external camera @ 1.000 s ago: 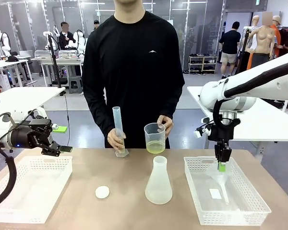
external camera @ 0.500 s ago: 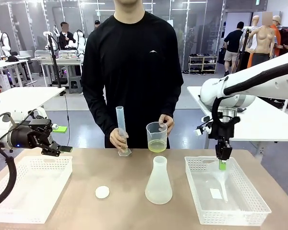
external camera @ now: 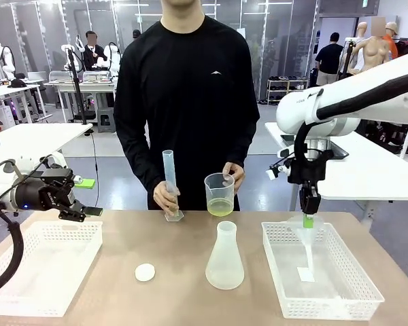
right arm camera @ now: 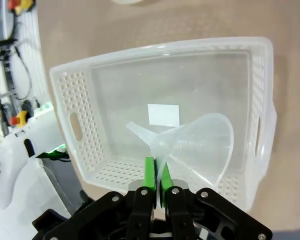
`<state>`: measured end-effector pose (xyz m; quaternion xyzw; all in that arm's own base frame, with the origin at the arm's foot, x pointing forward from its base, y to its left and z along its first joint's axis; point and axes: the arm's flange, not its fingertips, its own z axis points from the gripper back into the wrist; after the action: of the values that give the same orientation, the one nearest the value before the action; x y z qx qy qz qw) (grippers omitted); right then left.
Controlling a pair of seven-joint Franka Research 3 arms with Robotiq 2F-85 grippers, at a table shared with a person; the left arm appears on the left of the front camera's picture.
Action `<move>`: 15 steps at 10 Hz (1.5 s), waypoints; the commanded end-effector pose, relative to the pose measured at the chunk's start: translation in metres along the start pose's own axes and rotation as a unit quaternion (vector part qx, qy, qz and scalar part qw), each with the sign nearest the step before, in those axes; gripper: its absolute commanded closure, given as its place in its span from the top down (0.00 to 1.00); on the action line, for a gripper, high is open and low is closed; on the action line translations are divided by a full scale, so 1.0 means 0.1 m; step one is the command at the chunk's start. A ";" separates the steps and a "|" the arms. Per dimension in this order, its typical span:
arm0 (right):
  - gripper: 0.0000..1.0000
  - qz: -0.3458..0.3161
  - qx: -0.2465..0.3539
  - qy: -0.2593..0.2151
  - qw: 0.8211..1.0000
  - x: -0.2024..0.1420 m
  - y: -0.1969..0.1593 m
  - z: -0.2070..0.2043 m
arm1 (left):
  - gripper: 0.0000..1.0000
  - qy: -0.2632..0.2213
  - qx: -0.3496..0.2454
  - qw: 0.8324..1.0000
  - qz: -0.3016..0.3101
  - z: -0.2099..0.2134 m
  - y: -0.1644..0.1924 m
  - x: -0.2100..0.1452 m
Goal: Prepare the solutions needed for the experiment.
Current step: Pick up the Plastic Funnel and insert it into the Big flask.
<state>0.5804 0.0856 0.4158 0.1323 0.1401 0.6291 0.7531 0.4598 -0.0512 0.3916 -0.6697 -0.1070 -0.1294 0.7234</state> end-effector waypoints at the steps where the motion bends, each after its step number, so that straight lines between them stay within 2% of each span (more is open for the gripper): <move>1: 0.00 -0.033 -0.078 0.039 0.996 0.09 0.52 0.10 | 1.00 0.006 -0.001 1.000 -0.006 0.01 0.00 0.01; 3: 0.00 -0.050 -0.169 0.052 0.983 0.17 0.98 0.32 | 1.00 0.006 -0.001 1.000 -0.006 0.01 0.00 0.01; 6: 0.00 -0.096 -0.293 0.038 0.950 0.21 1.59 0.57 | 1.00 0.006 -0.001 1.000 -0.006 0.01 0.00 0.01; 8: 0.00 -0.105 -0.367 0.037 0.924 0.25 1.98 0.56 | 1.00 0.006 -0.001 1.000 -0.006 0.01 0.00 0.01; 10: 0.00 -0.108 -0.416 0.041 0.902 0.30 2.31 0.46 | 1.00 0.006 -0.001 1.000 -0.006 0.01 0.00 0.01; 11: 0.00 -0.110 -0.417 0.033 0.902 0.31 2.34 0.42 | 1.00 0.006 -0.001 1.000 -0.006 0.01 0.00 0.01; 13: 0.00 -0.134 -0.364 -0.005 0.922 0.25 2.16 0.39 | 1.00 0.006 -0.001 1.000 -0.006 0.01 0.00 0.01; 14: 0.00 -0.100 -0.400 0.031 0.911 0.31 2.37 0.48 | 1.00 0.006 -0.001 1.000 -0.006 0.01 0.00 0.01; 15: 0.00 -0.100 -0.400 0.031 0.911 0.31 2.37 0.48 | 1.00 0.006 -0.001 1.000 -0.006 0.01 0.00 0.01</move>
<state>0.3908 0.1526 0.5412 -0.2029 -0.0830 0.5518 0.8047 0.4606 -0.0511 0.3910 -0.6696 -0.1067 -0.1292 0.7235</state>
